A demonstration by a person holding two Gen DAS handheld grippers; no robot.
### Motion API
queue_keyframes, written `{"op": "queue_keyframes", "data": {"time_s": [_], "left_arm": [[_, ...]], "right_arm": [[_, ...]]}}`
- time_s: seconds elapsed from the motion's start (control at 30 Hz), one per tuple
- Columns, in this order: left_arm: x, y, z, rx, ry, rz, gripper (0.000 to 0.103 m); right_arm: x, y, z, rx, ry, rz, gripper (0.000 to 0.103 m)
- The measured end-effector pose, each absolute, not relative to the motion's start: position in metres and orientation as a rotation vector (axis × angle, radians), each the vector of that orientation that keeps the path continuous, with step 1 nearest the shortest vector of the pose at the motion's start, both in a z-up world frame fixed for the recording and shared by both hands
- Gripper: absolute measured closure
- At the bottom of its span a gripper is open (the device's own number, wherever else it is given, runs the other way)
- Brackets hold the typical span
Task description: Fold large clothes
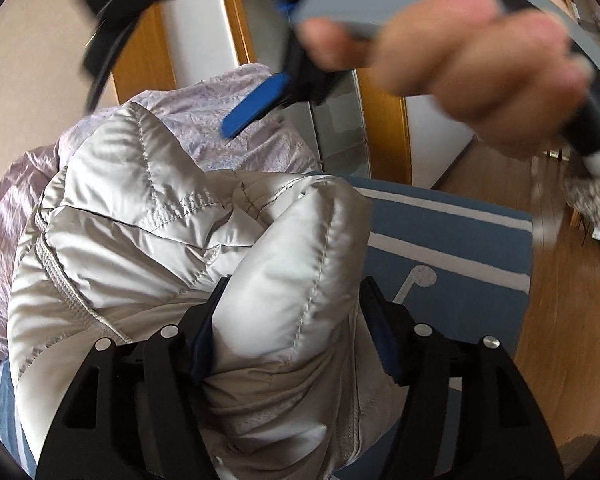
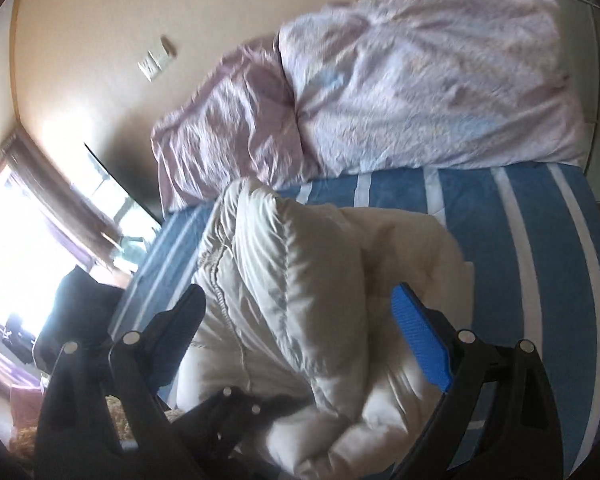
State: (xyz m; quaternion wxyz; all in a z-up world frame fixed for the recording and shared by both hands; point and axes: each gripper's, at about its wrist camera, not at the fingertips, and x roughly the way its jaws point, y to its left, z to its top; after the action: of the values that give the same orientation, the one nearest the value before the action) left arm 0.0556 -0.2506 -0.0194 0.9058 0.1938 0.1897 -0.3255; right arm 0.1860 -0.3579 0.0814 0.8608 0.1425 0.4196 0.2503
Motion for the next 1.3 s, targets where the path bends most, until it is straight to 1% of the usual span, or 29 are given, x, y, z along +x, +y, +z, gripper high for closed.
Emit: {"op": "queue_keyframes", "data": {"time_s": [0.13,0.2,0.23,0.27,0.37,0.43,0.57,0.63,0.7,0.77,0.83,0.9,1.03,1.17,1.3], "left_arm": [[0.057,-0.255,-0.023,0.438,0.384,-0.678,0.037],[0.056,-0.256,-0.025,0.448,0.382,-0.679,0.035],[0.055,-0.256,-0.026,0.45,0.38,-0.676,0.035],[0.055,-0.255,-0.027,0.451,0.378,-0.673,0.034],[0.053,-0.255,-0.027,0.465,0.372,-0.679,0.034],[0.046,-0.252,-0.022,0.479,0.365,-0.688,0.035],[0.032,-0.23,0.0,0.449,0.377,-0.728,0.035],[0.029,-0.205,0.023,0.383,0.395,-0.742,0.033],[0.035,-0.179,0.046,0.297,0.401,-0.741,0.024],[0.053,-0.148,0.069,0.19,0.4,-0.704,0.02],[0.075,-0.127,0.081,0.136,0.396,-0.625,0.019],[0.099,-0.113,0.084,0.124,0.396,-0.529,0.019],[0.143,-0.101,0.074,0.135,0.447,-0.392,0.019],[0.169,-0.094,0.063,0.105,0.505,-0.377,0.019],[0.171,-0.094,0.058,0.11,0.512,-0.368,0.019]], "right_arm": [[0.195,-0.34,0.066,0.26,0.937,0.548,0.011],[0.198,-0.333,0.06,0.231,0.955,0.547,0.023],[0.199,-0.331,0.059,0.215,0.96,0.541,0.04],[0.2,-0.331,0.056,0.206,0.966,0.524,0.065],[0.206,-0.344,0.047,0.275,0.989,0.514,0.082],[0.207,-0.352,0.042,0.308,0.991,0.505,0.086],[0.204,-0.356,0.038,0.289,0.963,0.471,0.088],[0.204,-0.361,0.036,0.295,0.953,0.465,0.088],[0.204,-0.365,0.033,0.31,0.948,0.469,0.088],[0.202,-0.368,0.032,0.309,0.939,0.469,0.088],[0.2,-0.369,0.031,0.301,0.928,0.463,0.088],[0.197,-0.371,0.029,0.296,0.917,0.454,0.088],[0.194,-0.375,0.023,0.285,0.899,0.424,0.088],[0.19,-0.381,0.015,0.281,0.887,0.4,0.088],[0.191,-0.39,0.008,0.308,0.883,0.386,0.087]]}}
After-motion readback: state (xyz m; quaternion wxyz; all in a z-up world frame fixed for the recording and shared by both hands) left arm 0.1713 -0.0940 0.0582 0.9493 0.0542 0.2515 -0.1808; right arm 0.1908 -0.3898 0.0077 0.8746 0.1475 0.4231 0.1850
